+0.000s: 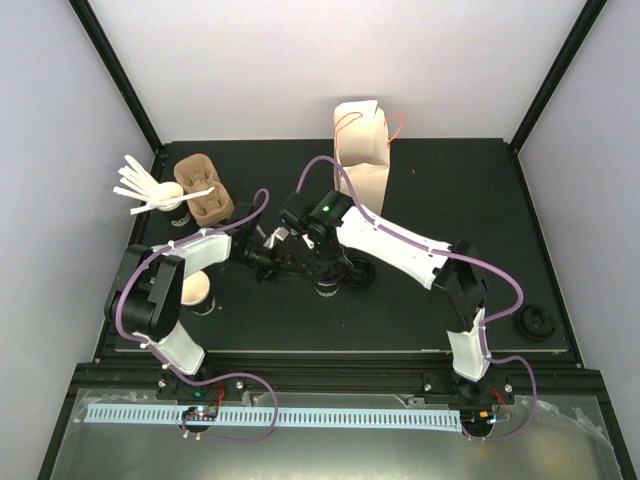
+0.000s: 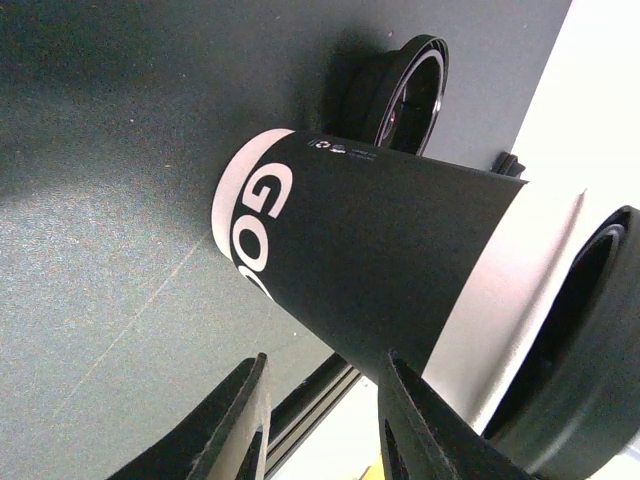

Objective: Pack the takeout coffee

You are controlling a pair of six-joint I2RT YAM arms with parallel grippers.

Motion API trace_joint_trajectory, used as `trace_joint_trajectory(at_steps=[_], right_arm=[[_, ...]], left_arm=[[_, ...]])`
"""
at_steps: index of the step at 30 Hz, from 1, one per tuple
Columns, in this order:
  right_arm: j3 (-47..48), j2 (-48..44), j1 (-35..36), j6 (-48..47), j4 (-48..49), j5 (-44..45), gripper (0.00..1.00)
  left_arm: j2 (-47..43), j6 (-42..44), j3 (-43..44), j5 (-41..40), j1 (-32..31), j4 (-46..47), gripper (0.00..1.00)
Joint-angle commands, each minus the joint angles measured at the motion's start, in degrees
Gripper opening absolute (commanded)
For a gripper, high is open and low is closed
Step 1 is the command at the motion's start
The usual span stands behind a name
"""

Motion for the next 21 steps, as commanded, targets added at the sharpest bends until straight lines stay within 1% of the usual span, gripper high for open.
trace_joint_trajectory(at_steps=[1,21], right_arm=[[2.5,0.6,0.4,-0.9,-1.7,2.0,0.8],[-1.4,0.9,0.5,-0.9,1.6,-0.5,0.81]], left_arm=[[0.9,0.8,2.2,1.0,-0.3,0.0,0.33],[1.7,1.5,3.0,1.4,-0.3,-0.4,0.33]])
